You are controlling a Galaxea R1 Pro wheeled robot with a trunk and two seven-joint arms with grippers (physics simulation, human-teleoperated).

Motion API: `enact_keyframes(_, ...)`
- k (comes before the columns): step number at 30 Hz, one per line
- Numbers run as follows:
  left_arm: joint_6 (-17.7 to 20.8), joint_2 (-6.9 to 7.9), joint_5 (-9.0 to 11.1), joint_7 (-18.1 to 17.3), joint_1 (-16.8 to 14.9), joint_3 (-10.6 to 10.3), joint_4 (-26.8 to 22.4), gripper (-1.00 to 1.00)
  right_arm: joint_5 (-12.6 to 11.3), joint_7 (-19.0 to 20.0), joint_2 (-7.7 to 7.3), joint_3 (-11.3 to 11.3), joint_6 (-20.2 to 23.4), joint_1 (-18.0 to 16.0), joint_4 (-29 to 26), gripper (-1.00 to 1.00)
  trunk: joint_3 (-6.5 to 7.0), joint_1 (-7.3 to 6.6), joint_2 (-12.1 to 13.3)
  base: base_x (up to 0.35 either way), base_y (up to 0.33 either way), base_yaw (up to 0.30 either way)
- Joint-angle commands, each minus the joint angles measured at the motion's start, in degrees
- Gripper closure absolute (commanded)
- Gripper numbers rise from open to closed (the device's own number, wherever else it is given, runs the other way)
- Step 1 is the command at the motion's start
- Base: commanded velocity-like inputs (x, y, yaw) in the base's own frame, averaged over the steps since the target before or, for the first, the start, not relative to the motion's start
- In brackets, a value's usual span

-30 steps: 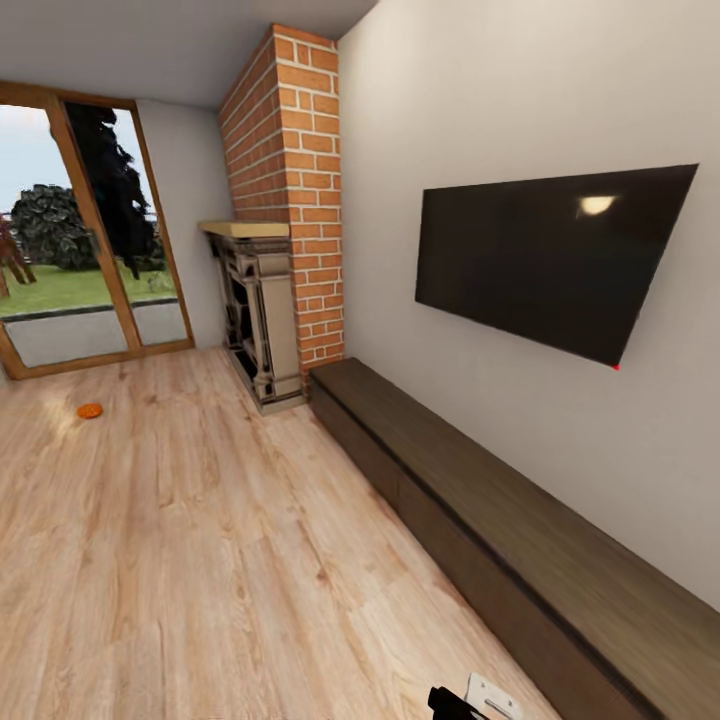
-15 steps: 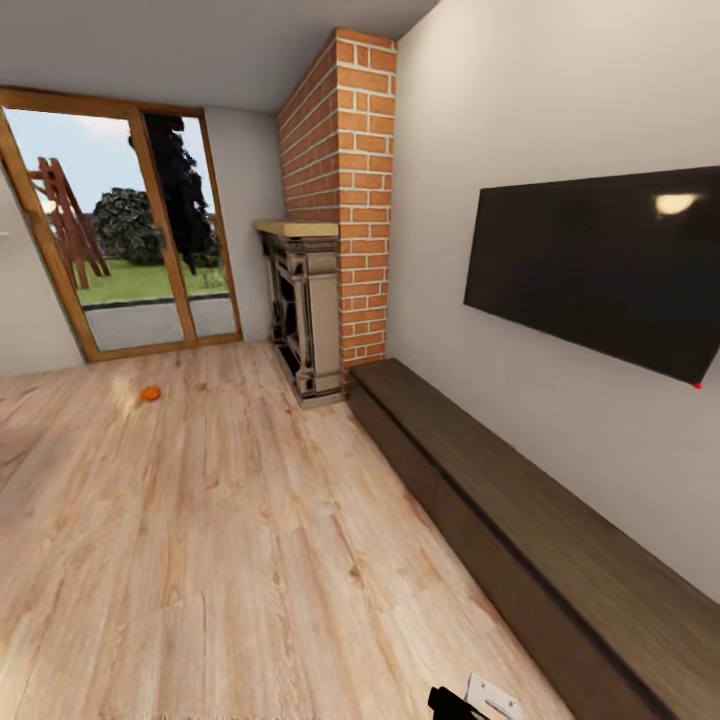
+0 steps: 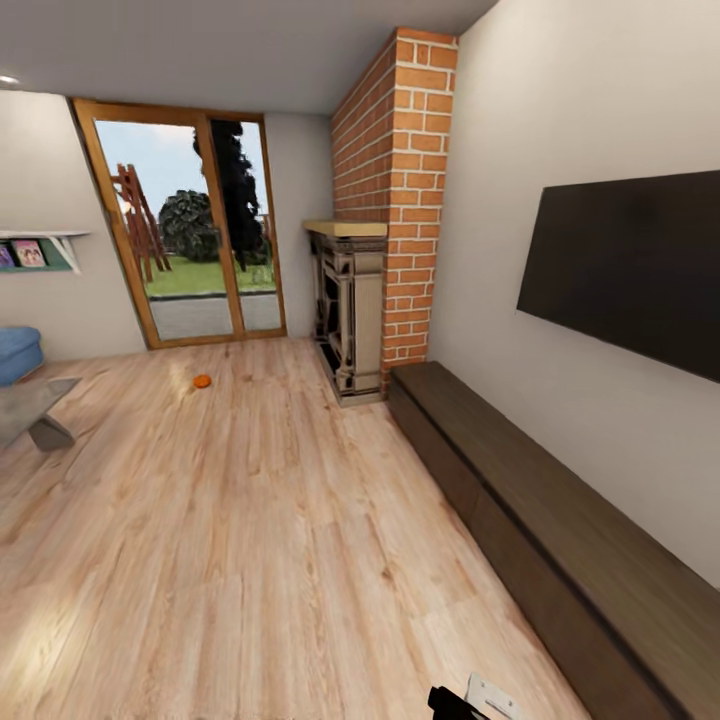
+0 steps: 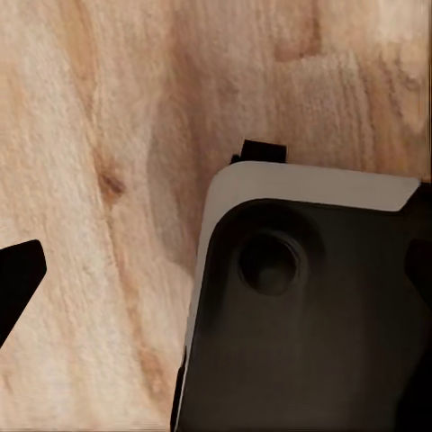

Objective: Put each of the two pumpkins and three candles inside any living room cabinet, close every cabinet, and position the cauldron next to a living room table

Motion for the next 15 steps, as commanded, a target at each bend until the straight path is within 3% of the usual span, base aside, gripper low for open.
enact_keyframes(1, -0.1, -0.28, 0.4, 0.2, 0.0, -0.5, -0.1, -1.00, -0.6, -0.3, 0.01, 0.5, -0.3, 0.0, 0.0, -1.00, -0.06, 0.00, 0.0, 0.000, 0.000, 0.290)
enact_keyframes(7, 0.4, -0.38, 0.4, 0.2, 0.0, -0.5, -0.1, -1.00, -0.6, -0.3, 0.00, 0.5, -0.3, 0.0, 0.0, -1.00, -0.06, 0.00, 0.0, 0.000, 0.000, 0.290)
enact_keyframes(12, 0.3, 1.62, 0.3, 0.5, -1.0, -0.5, -3.1, -1.00, -0.6, -0.3, 0.06, 0.5, -0.3, 0.0, 0.0, -1.00, -0.06, 0.00, 0.0, 0.000, 0.000, 0.290)
enact_keyframes(15, 0.4, 4.09, 0.4, 0.9, -1.1, -0.5, -6.4, -1.00, -0.6, -0.3, 0.04, 0.5, -0.3, 0.0, 0.0, -1.00, -0.06, 0.00, 0.0, 0.000, 0.000, 0.290)
